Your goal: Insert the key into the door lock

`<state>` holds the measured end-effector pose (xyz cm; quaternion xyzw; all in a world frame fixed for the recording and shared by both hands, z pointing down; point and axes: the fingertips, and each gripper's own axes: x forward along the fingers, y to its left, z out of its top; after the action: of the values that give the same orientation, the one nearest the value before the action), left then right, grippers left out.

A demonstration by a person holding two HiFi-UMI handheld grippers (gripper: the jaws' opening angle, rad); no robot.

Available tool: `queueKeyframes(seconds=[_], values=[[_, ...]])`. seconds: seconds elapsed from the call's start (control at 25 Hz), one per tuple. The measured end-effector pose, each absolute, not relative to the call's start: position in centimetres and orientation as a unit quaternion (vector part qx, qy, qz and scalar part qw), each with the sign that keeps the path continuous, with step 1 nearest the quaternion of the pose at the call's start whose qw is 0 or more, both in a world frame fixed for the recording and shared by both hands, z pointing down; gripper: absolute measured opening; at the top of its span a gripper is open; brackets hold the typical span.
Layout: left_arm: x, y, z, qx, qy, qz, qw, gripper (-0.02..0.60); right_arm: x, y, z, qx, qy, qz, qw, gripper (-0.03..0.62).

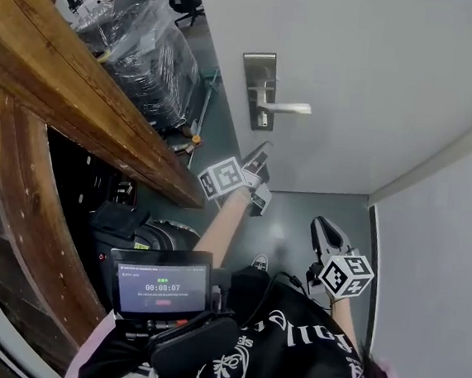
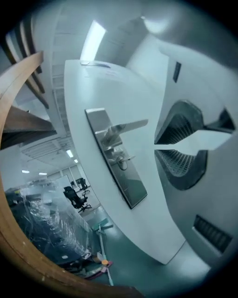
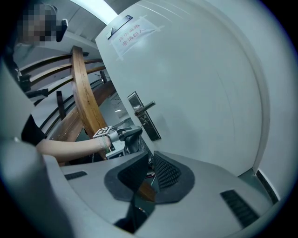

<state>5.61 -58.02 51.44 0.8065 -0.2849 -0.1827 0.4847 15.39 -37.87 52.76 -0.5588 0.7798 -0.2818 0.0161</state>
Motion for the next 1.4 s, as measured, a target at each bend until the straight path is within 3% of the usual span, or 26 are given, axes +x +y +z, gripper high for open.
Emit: queueKeyframes(seconds=[0.28,0.68,1.0,1.4], values=[[4.5,-48.1,52.3,0.868,-0.332,-0.074,0.361,0.005,15.6,-34.5,52.1,-0.532,0.801,-0.274,0.014,0.035],[5.5,-30.9,51.2,0.88,-0.381,-0.044,0.28,0.005,16.6,-23.2,53.0,-0.486,0.826,-0.285,-0.004,0.035],[7.1,-17.3,51.0,0.887,-0.387,-0.044,0.249,0.005,16.6,-13.0,55.0,-0.443,0.84,-0.311,-0.023,0.035],[5.8,-8.2,51.9,0.882,-0.383,-0.024,0.272,0.005,13.9,-7.7,55.9,-0.419,0.848,-0.323,-0.026,0.035]])
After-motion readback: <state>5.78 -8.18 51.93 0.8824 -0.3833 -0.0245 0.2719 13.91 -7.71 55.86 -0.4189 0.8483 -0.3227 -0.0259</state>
